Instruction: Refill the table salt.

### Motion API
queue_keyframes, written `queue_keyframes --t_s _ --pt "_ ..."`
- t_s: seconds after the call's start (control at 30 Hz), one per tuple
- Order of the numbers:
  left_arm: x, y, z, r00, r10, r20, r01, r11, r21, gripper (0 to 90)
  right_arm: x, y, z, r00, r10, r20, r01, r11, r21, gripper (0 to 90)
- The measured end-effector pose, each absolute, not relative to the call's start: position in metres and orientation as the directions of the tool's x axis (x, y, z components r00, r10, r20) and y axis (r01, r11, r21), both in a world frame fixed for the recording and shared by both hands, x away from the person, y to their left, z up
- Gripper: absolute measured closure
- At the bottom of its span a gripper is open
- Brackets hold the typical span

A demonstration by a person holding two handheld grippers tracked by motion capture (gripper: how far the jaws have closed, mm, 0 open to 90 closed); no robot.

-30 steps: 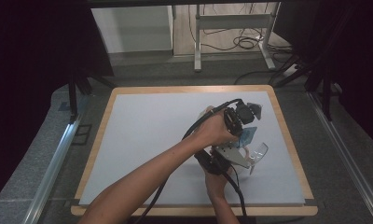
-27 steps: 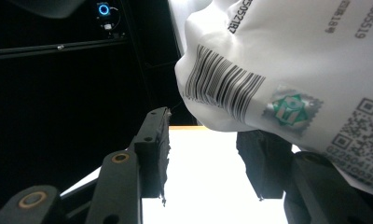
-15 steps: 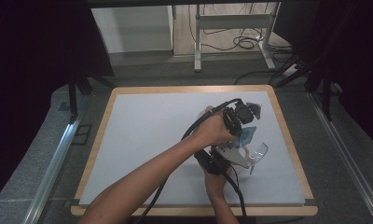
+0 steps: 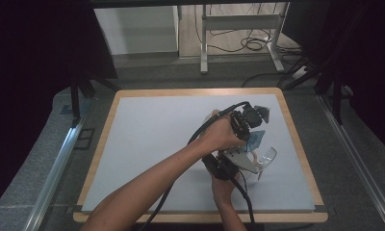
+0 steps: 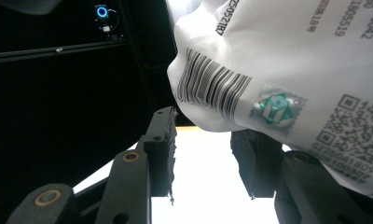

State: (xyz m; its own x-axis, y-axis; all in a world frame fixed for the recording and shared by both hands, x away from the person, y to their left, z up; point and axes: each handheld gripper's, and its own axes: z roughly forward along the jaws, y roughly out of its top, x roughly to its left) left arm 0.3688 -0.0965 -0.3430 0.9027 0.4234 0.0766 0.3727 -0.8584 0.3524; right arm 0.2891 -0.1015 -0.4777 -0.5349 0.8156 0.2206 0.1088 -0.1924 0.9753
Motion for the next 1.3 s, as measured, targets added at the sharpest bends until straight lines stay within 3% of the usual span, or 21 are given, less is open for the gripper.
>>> queue_keyframes --t_s 1.3 --pt "0.3717 -0.0977 -0.3440 0.904 0.421 0.073 0.374 -0.863 0.340 89.9 0.2872 -0.1037 -0.4726 -0.543 0.813 0.211 0.092 -0.192 0.977 60.7"
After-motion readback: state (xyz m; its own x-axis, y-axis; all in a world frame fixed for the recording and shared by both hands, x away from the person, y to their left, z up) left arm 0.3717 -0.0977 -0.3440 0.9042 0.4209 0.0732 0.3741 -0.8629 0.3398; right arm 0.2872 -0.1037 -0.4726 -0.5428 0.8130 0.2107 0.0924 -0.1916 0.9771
